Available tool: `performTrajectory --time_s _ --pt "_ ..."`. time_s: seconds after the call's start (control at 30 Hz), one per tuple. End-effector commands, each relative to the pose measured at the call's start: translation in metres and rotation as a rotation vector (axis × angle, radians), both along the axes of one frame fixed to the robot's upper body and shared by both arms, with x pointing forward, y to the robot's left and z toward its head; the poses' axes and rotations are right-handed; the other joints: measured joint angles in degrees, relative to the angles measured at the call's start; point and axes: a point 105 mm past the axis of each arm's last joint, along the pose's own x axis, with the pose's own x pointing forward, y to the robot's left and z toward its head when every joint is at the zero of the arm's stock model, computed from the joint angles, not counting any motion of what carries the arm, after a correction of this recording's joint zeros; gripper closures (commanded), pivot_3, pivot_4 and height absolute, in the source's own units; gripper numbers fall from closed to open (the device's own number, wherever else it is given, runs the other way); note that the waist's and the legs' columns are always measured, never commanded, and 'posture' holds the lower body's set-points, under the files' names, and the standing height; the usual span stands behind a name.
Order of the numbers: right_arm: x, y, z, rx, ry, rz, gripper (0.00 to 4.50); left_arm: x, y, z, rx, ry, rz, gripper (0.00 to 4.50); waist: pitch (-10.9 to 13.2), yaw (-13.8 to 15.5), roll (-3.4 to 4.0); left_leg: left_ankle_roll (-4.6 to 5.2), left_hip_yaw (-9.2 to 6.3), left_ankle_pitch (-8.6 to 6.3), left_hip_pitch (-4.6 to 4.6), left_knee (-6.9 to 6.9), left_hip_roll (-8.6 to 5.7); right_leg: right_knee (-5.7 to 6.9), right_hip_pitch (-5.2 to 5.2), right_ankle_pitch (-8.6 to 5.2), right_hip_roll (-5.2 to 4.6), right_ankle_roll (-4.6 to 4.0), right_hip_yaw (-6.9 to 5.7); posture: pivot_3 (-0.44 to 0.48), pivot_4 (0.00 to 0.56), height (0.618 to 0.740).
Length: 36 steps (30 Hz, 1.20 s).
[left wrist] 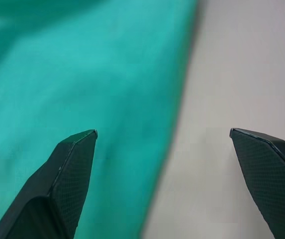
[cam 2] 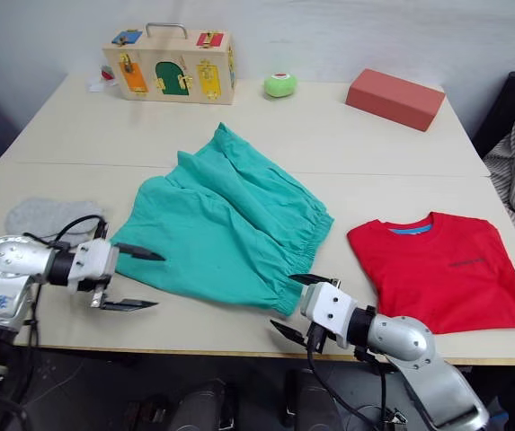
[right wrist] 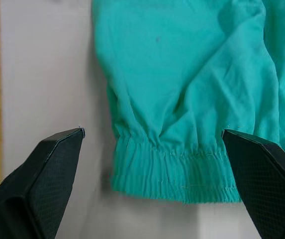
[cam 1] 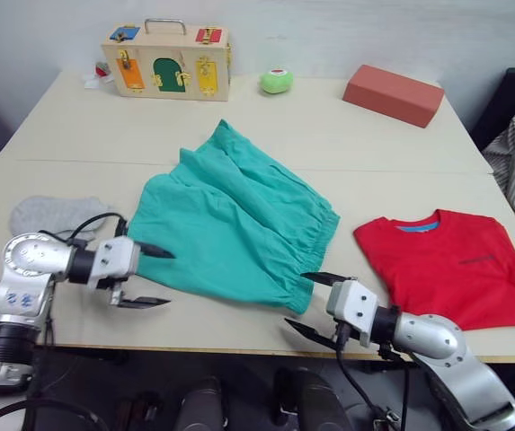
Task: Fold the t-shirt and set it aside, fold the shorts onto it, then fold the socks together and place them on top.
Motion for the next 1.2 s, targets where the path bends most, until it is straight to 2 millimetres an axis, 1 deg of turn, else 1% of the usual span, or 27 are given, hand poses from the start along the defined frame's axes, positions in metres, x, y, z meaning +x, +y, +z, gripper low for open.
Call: performTrajectory --time_s 0.03,0.07,0.1,0.13,0.17,0.2,0.27,0.3,0.33,0.37,0.43,0.47,0.5,0.6,0.67,0.8,0.9,0.97,1.0,1.03,1.07,1.1,1.2 --pt "0.006 0.004 0.001 -0.015 -0.073 0.006 0.00 0.015 0.014 0.009 0.002 -0.104 0.083 0.02 0.0 0.4 -0.01 0.08 0.00 -0.05 0.00 0.02 -0.02 0.00 0.02 0.00 -0.02 0.00 0.00 0.000 0.150 0.740" --pt "0.009 0.004 0.001 -0.018 -0.086 -0.002 0.00 0.019 0.018 0.008 0.011 -0.121 0.107 0.02 0.0 0.5 -0.01 0.11 0.00 -0.06 0.00 0.07 -0.02 0.01 0.02 0.01 -0.03 0.03 0.00 0.000 0.150 0.740" --pt "0.012 0.005 0.001 -0.027 -0.103 0.001 0.38 0.023 0.021 0.006 0.017 -0.127 0.129 0.00 0.0 0.5 -0.01 0.12 0.01 -0.05 0.00 0.08 -0.02 0.02 0.03 0.04 -0.02 0.06 0.00 0.000 0.150 0.740" --pt "0.013 0.005 0.001 -0.032 -0.112 0.005 0.56 0.026 0.024 0.005 0.024 -0.137 0.148 0.00 0.0 0.5 -0.01 0.13 0.03 -0.05 0.01 0.09 -0.02 0.04 0.02 0.05 -0.02 0.08 0.01 0.000 0.150 0.740" --pt "0.014 0.006 0.001 -0.030 -0.112 0.006 0.90 0.028 0.027 0.002 0.033 -0.137 0.167 0.00 0.0 0.5 0.00 0.13 0.06 -0.05 0.06 0.08 -0.02 0.08 0.03 0.05 -0.02 0.08 0.03 0.000 0.150 0.740" --pt "0.014 0.006 0.001 -0.028 -0.112 0.012 1.28 0.029 0.030 -0.002 0.047 -0.128 0.175 0.20 0.0 0.5 0.00 0.13 0.08 -0.04 0.08 0.07 -0.01 0.12 0.03 0.05 -0.02 0.08 0.03 0.000 0.150 0.740" --pt "0.013 0.007 0.000 -0.034 -0.110 0.029 1.97 0.026 0.038 -0.013 0.127 -0.100 0.158 0.60 -0.1 0.5 0.12 0.10 0.09 -0.03 0.16 0.03 0.01 0.16 0.05 0.05 -0.01 0.07 0.03 0.000 0.150 0.740" --pt "0.014 0.007 0.000 -0.036 -0.111 0.033 2.40 0.027 0.039 -0.015 0.130 -0.093 0.159 0.96 -0.1 0.5 0.20 0.10 0.10 -0.03 0.19 0.03 0.01 0.17 0.07 0.05 0.00 0.07 0.03 0.000 0.150 0.740" --pt "0.014 0.006 0.000 -0.036 -0.111 0.032 2.67 0.030 0.040 -0.015 0.115 -0.090 0.176 1.19 -0.2 0.5 0.32 0.09 0.13 -0.02 0.24 0.02 0.01 0.19 0.08 0.05 0.00 0.07 0.04 0.000 0.150 0.740" --pt "0.015 0.006 0.000 -0.035 -0.111 0.032 2.97 0.032 0.040 -0.017 0.100 -0.080 0.192 1.48 -0.2 0.5 0.39 0.09 0.17 -0.02 0.28 0.03 0.01 0.22 0.10 0.05 0.00 0.07 0.05 0.000 0.150 0.740" --pt "0.016 0.005 0.000 -0.041 -0.114 0.039 3.75 0.035 0.039 -0.022 0.109 -0.063 0.192 2.14 -0.3 0.4 0.43 0.08 0.18 0.02 0.32 0.03 0.02 0.27 0.09 0.05 0.01 0.07 0.05 0.000 0.150 0.740" --pt "0.016 0.004 0.000 -0.044 -0.112 0.044 4.04 0.034 0.037 -0.026 0.122 -0.042 0.172 2.41 -0.3 0.4 0.47 0.06 0.18 0.03 0.33 0.03 0.03 0.29 0.09 0.05 0.02 0.07 0.06 0.000 0.150 0.740" --pt "0.015 0.003 0.001 -0.048 -0.114 0.052 4.46 0.032 0.035 -0.027 0.132 -0.032 0.147 2.76 -0.3 0.4 0.53 0.05 0.18 0.05 0.35 0.03 0.03 0.33 0.09 0.04 0.02 0.07 0.07 0.000 0.150 0.740" --pt "0.017 -0.006 0.006 -0.039 -0.118 0.035 4.50 0.023 0.027 -0.028 0.108 0.028 0.082 3.73 -0.4 0.2 0.65 0.04 0.21 0.06 0.36 0.03 0.02 0.36 0.08 0.04 0.02 0.06 0.11 0.000 0.150 0.740" --pt "0.013 -0.009 0.004 -0.048 -0.112 0.064 4.50 0.013 0.023 -0.027 0.079 0.081 0.040 4.41 -0.4 0.0 0.65 0.04 0.21 0.06 0.35 0.03 0.02 0.36 0.08 0.03 0.01 0.05 0.11 0.000 0.150 0.740" --pt "0.004 -0.015 0.004 -0.048 -0.097 0.126 4.50 -0.013 0.014 -0.017 -0.003 0.203 -0.005 4.46 -0.4 -0.4 0.64 0.08 0.23 -0.05 0.27 0.02 0.03 0.22 0.07 0.00 0.01 0.03 0.12 0.000 0.150 0.740" --pt "-0.001 -0.020 0.007 -0.036 -0.087 0.150 4.50 -0.033 0.004 -0.003 -0.066 0.286 -0.012 4.46 -0.4 -1.1 0.60 0.06 0.39 -0.06 0.26 0.00 0.04 0.14 0.03 -0.03 0.00 0.06 0.21 0.000 0.150 0.740" --pt "-0.011 -0.026 0.010 -0.021 -0.068 0.191 4.50 -0.057 -0.007 0.013 -0.116 0.395 -0.009 4.46 -0.2 -1.5 0.29 0.04 0.39 -0.08 0.23 0.00 0.04 0.08 0.02 -0.05 0.00 0.09 0.23 0.000 0.150 0.740" --pt "-0.019 -0.032 0.009 -0.018 -0.035 0.219 4.50 -0.070 -0.018 0.022 -0.161 0.456 -0.007 4.46 -0.2 -1.6 0.21 0.03 0.36 -0.09 0.17 -0.02 0.06 0.08 -0.02 -0.05 0.00 0.09 0.23 0.000 0.150 0.740" --pt "-0.026 -0.038 0.008 -0.019 -0.006 0.234 4.50 -0.084 -0.026 0.027 -0.173 0.525 -0.012 4.46 -0.1 -1.6 0.15 0.00 0.32 -0.11 0.14 -0.02 0.08 0.02 -0.01 -0.05 0.01 0.10 0.23 0.000 0.150 0.740" --pt "-0.030 -0.042 0.008 -0.019 0.014 0.243 4.50 -0.094 -0.032 0.029 -0.177 0.569 -0.010 4.46 -0.1 -1.5 0.12 -0.02 0.31 -0.12 0.17 -0.03 0.07 0.00 0.02 -0.06 0.00 0.11 0.24 0.000 0.150 0.740" --pt "-0.034 -0.047 0.006 -0.026 0.030 0.245 4.50 -0.104 -0.033 0.027 -0.154 0.613 -0.012 4.46 -0.1 -1.4 0.13 -0.03 0.28 -0.12 0.21 -0.02 0.07 -0.04 0.09 -0.07 -0.01 0.13 0.25 0.000 0.150 0.740" --pt "-0.042 -0.057 -0.001 -0.057 0.060 0.244 4.50 -0.126 -0.030 0.017 -0.102 0.713 0.016 4.46 -0.1 -1.3 0.22 0.16 0.26 -0.28 0.32 0.00 0.04 -0.02 0.16 -0.07 0.00 0.18 0.28 0.000 0.150 0.740"
